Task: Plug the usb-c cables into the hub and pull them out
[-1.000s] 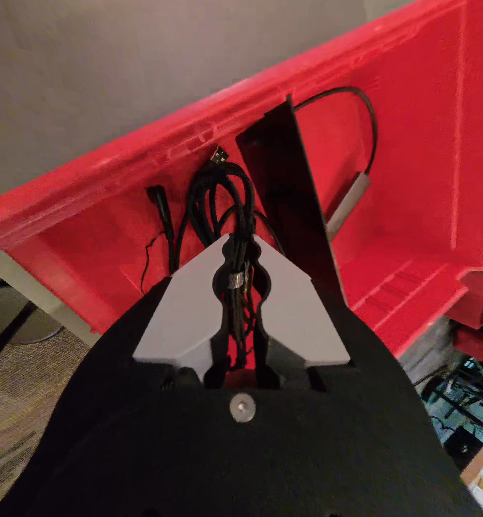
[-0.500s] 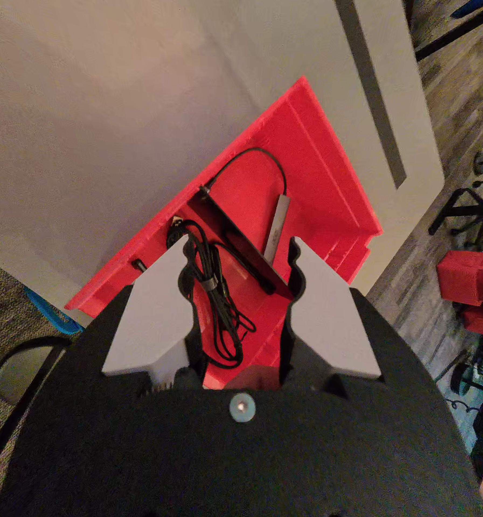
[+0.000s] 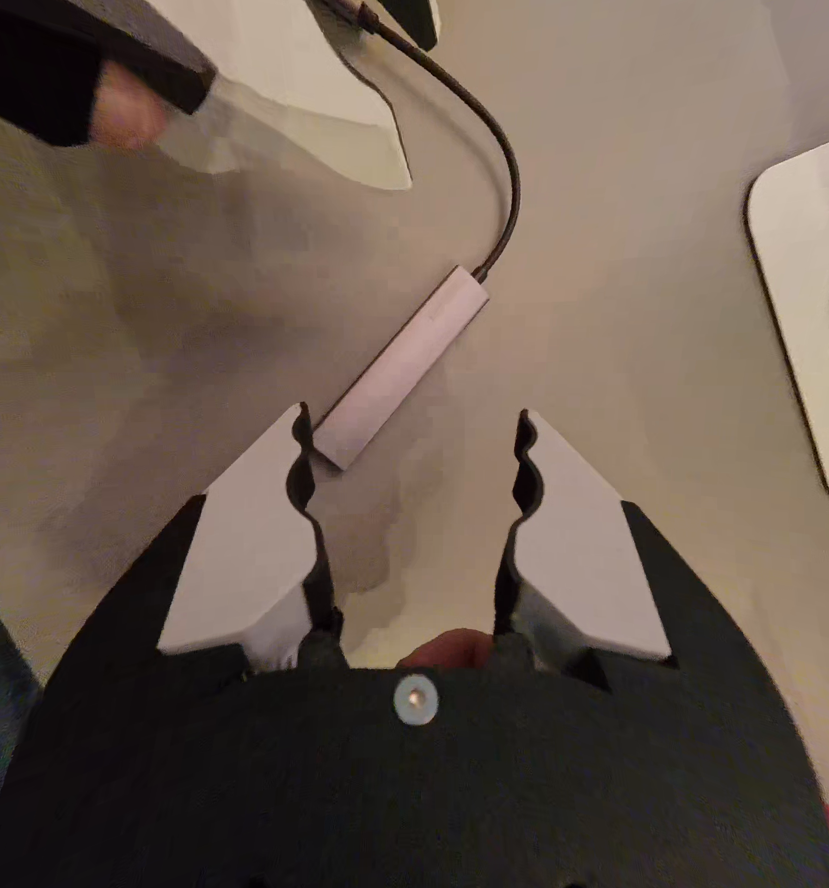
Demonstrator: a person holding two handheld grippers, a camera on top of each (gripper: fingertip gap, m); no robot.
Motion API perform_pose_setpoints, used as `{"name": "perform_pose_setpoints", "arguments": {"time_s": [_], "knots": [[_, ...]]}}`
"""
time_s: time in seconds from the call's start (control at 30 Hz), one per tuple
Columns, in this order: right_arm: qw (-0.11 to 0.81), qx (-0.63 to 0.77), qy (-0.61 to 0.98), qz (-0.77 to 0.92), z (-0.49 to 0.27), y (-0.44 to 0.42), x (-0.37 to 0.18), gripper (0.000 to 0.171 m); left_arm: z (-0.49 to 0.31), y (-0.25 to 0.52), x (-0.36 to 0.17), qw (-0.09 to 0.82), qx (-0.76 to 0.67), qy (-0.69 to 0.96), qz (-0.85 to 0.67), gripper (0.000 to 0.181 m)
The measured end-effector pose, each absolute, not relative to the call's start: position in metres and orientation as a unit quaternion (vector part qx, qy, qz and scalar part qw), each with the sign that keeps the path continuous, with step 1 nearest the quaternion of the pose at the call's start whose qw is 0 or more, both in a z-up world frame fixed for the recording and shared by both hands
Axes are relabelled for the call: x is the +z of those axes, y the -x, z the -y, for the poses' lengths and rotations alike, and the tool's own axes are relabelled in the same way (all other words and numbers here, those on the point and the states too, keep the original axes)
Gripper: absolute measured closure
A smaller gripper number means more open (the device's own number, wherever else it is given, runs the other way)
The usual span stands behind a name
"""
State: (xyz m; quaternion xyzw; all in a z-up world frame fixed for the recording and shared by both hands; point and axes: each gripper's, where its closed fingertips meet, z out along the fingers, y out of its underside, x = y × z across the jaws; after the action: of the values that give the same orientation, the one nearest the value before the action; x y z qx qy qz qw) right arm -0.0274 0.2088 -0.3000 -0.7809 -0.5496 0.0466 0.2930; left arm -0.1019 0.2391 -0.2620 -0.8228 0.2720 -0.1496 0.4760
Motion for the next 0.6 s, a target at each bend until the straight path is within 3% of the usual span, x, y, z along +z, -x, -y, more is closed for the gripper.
{"name": "perform_pose_setpoints", "arguments": {"time_s": [0.03, 0.07, 0.13, 0.3, 0.37, 0.57, 0.6], "knots": [[0.287, 0.036, 0.784, 0.550, -0.213, 0.033, -0.310, 0.100, -0.239, 0.104, -0.264, 0.475, -0.150, 0.824, -0.269, 0.141], [0.286, 0.048, 0.786, 0.546, -0.214, 0.041, -0.315, 0.121, -0.239, 0.106, -0.266, 0.475, -0.153, 0.825, -0.266, 0.141], [0.291, 0.046, 0.787, 0.542, -0.219, 0.046, -0.317, 0.145, -0.238, 0.107, -0.267, 0.476, -0.163, 0.824, -0.262, 0.141], [0.298, 0.050, 0.784, 0.542, -0.225, 0.041, -0.317, 0.152, -0.240, 0.106, -0.267, 0.482, -0.184, 0.818, -0.253, 0.142], [0.316, 0.066, 0.782, 0.533, -0.231, 0.035, -0.310, 0.171, -0.240, 0.105, -0.264, 0.490, -0.186, 0.813, -0.253, 0.142], [0.327, 0.062, 0.794, 0.509, -0.251, 0.001, -0.287, 0.171, -0.240, 0.107, -0.257, 0.503, -0.193, 0.805, -0.247, 0.143], [0.326, 0.068, 0.797, 0.504, -0.252, 0.000, -0.283, 0.158, -0.240, 0.106, -0.258, 0.504, -0.191, 0.805, -0.250, 0.143]]}}
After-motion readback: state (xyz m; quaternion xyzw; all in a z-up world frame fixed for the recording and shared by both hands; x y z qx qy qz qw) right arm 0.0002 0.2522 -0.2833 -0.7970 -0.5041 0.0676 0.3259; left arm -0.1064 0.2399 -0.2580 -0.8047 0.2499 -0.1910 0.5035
